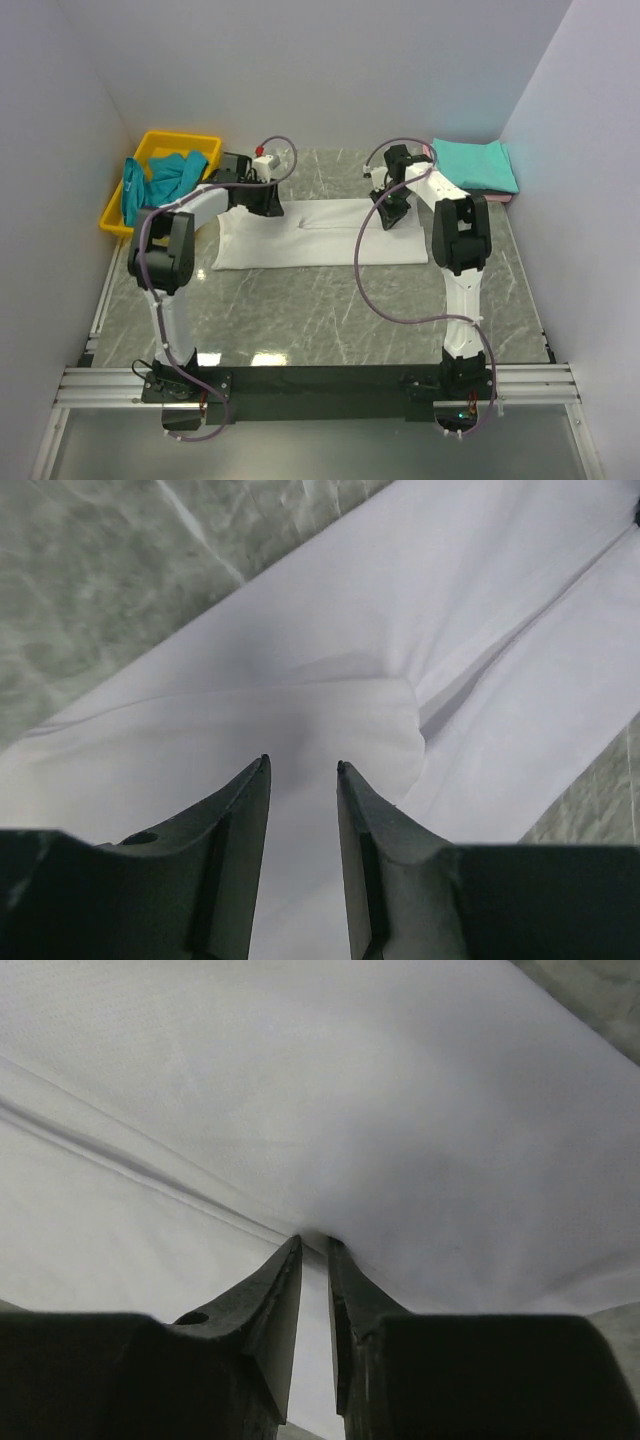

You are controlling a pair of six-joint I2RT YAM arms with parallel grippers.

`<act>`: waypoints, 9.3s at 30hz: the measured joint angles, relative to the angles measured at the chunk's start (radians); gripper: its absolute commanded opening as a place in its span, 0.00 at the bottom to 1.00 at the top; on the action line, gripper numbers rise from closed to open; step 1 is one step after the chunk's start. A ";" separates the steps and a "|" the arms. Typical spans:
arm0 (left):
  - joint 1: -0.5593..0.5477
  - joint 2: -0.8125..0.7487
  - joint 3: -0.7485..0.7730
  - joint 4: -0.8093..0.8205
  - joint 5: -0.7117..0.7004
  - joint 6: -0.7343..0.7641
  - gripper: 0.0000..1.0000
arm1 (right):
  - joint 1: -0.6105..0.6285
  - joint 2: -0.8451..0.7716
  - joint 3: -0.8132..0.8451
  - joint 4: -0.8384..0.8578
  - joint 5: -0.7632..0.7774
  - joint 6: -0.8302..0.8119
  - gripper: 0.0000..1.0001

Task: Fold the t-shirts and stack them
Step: Fold the tshirt

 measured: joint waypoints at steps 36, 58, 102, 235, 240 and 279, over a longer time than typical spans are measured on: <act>0.011 -0.186 -0.196 -0.140 -0.315 -0.084 0.27 | 0.015 -0.264 -0.259 -0.137 -0.171 -0.050 0.17; 0.005 0.471 0.647 -0.200 -0.237 -0.034 0.36 | 0.209 -0.218 -0.482 -0.127 -0.443 -0.040 0.20; -0.040 0.468 0.568 -0.092 -0.105 -0.270 0.35 | 0.206 -0.274 -0.515 0.208 -0.467 0.231 0.33; -0.325 -0.975 -0.902 -0.326 0.235 1.212 0.01 | 0.879 -1.189 -1.325 0.694 0.090 -0.392 0.00; -0.251 -0.930 -0.829 -0.319 0.249 1.173 0.01 | 0.778 -1.179 -1.302 0.691 0.093 -0.428 0.00; 0.023 -0.072 -0.140 -0.085 0.325 1.347 0.06 | 0.336 -0.449 -0.727 0.864 -0.016 -0.743 0.00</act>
